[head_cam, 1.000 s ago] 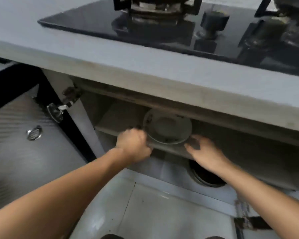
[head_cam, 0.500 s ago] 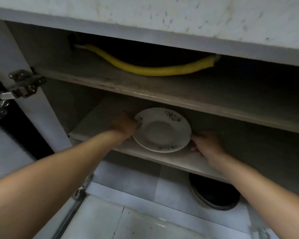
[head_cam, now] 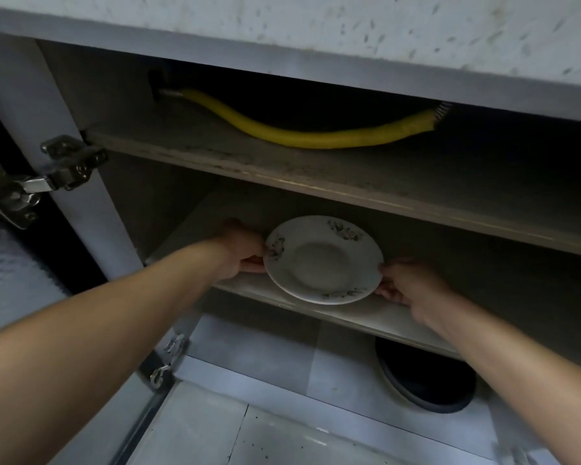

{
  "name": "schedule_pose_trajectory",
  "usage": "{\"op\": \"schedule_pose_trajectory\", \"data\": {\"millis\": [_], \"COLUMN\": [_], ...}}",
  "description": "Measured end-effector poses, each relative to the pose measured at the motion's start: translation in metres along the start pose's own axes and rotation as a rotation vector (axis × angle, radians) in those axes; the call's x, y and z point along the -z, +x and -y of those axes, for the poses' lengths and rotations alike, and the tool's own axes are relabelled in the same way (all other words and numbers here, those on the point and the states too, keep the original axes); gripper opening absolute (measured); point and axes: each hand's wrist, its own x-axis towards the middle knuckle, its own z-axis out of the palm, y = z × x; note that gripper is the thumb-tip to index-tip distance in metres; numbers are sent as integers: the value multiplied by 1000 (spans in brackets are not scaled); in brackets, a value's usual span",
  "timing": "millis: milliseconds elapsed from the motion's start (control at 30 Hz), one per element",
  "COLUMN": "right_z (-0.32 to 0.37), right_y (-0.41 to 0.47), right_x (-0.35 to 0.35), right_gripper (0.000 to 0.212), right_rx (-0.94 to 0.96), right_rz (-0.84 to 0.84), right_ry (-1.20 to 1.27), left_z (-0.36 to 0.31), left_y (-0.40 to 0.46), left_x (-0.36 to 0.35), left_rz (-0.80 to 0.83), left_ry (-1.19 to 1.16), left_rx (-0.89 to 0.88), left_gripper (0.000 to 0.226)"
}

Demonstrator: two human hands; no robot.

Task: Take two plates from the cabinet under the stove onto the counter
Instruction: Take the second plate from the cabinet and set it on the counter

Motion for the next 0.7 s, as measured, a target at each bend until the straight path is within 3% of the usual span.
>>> {"op": "schedule_pose_trajectory", "data": {"millis": [333, 433, 567, 700], "right_z": [2, 9, 19, 31], "right_y": [-35, -55, -87, -131], "right_x": [-5, -7, -7, -7], "right_gripper": [26, 19, 26, 17], "right_rx": [90, 71, 29, -15], "right_rz": [-11, 8, 39, 77], "right_ry": [-25, -44, -79, -95], "left_z": [13, 14, 10, -1], "left_y": [-38, -60, -100, -156], "left_x": [22, 33, 51, 69], "left_rz": [-43, -122, -200, -275], "left_ry": [-117, -134, -138, -164], "left_rx": [63, 89, 127, 195], "left_gripper": [23, 16, 8, 10]}}
